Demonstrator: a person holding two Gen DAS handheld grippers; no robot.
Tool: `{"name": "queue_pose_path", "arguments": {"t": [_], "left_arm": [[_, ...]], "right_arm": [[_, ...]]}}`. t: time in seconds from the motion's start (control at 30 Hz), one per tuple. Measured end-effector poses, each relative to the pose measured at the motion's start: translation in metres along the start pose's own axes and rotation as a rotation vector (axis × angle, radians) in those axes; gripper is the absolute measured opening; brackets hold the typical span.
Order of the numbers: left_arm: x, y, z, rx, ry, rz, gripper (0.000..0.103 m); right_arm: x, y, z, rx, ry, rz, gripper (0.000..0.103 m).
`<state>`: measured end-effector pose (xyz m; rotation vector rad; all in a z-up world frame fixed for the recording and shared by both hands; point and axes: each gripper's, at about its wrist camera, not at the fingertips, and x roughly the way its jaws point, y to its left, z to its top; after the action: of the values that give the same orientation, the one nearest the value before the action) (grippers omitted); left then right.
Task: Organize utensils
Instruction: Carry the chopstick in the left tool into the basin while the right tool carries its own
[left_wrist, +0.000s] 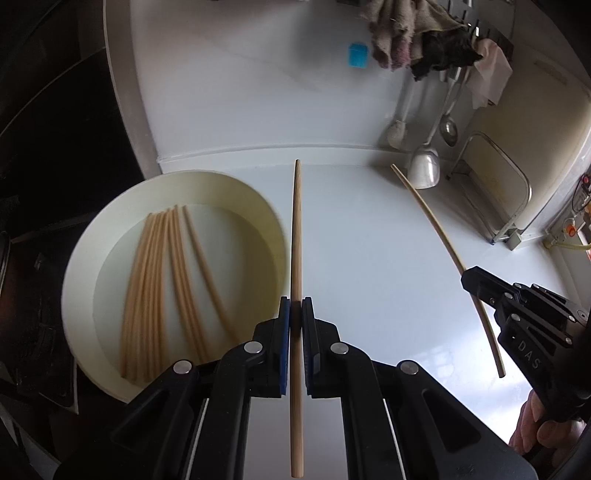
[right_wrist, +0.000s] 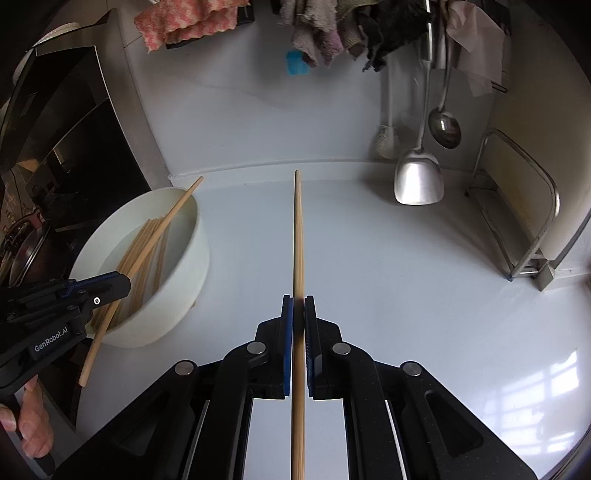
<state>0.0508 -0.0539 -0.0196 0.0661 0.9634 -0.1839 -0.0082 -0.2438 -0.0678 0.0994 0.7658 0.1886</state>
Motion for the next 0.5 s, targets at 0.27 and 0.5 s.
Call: {"name": "queue_pose_path", "arguments": {"t": [0.27,0.5], "left_arm": [[0.001,0.095,0.005,-0.086,0.012,0.097,0.007],[0.028,0.151,0.009,-0.136,0.054,0.118,0.007]], "right_arm": [[0.034,0.088,0.041,-0.076,0.021,0.108,0.006],[0.078,0.154,0.06,-0.142,0.085,0.157,0.006]]}}
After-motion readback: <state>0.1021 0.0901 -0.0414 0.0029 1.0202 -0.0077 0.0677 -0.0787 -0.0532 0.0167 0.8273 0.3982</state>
